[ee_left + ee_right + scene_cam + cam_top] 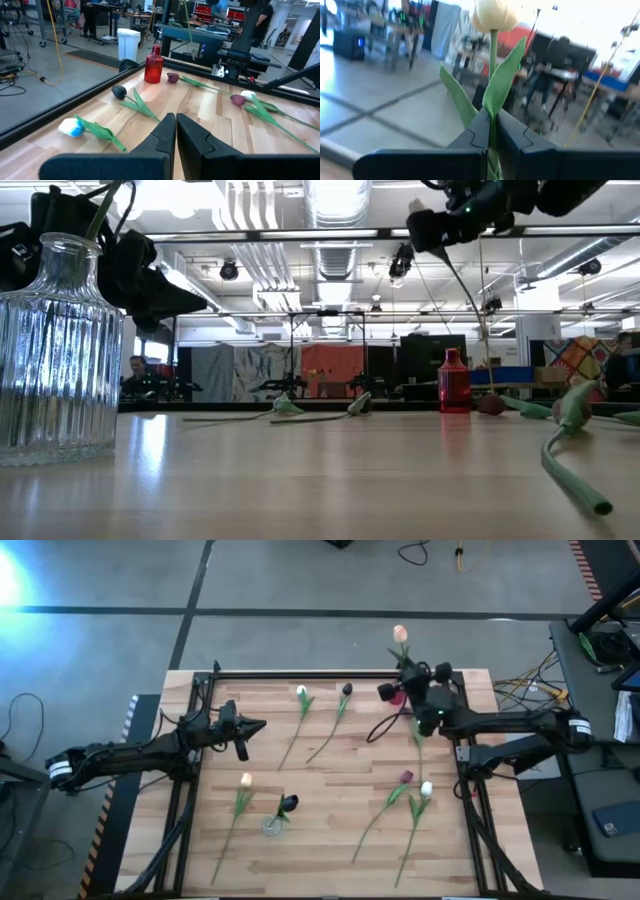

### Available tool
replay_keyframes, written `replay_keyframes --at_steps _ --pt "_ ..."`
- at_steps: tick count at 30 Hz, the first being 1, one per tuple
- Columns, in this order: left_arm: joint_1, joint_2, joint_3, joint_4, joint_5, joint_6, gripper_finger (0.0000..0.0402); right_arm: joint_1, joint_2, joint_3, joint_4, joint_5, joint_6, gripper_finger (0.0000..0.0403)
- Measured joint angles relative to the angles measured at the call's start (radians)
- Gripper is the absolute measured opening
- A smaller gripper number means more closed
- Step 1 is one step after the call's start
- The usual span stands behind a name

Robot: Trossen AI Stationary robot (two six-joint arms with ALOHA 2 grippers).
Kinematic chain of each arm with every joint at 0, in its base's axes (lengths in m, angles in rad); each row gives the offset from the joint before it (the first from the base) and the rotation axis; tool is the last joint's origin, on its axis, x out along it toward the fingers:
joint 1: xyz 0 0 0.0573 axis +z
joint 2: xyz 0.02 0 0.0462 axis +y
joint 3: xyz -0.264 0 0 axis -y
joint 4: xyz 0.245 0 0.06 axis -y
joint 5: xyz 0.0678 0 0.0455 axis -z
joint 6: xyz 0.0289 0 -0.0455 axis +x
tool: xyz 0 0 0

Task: Sort flowers into vase by color
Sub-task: Put the top light yellow flower into the red vase

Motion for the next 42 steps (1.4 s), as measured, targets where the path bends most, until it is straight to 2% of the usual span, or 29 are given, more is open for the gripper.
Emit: replay_keyframes --at_steps 4,7,11,20,30,42 --pt "0.000 0.000 0.000 0.000 0.000 0.001 0.0000 -0.043 0.006 -0.037 0.252 -0.094 -0.162 0.0012" --pt "0.000 0.000 0.000 0.000 0.000 0.001 0.0000 -0.087 0.015 -0.045 0.346 -0.154 -0.224 0.0012" --pt "0.000 0.000 0.000 0.000 0.000 0.001 0.0000 -0.149 0.016 -0.041 0.363 -0.248 -0.209 0.0012" --pt "0.000 0.001 0.000 0.016 0.000 0.000 0.0000 -0.268 0.022 -0.034 0.367 -0.350 -0.123 0.0012" --pt "0.000 0.007 0.000 0.021 0.000 -0.003 0.0000 -0.349 0.076 -0.034 0.367 -0.402 -0.066 0.0012" --pt "0.000 0.016 0.000 0.024 0.000 -0.003 0.0000 -0.360 0.123 -0.034 0.415 -0.413 -0.055 0.0012"
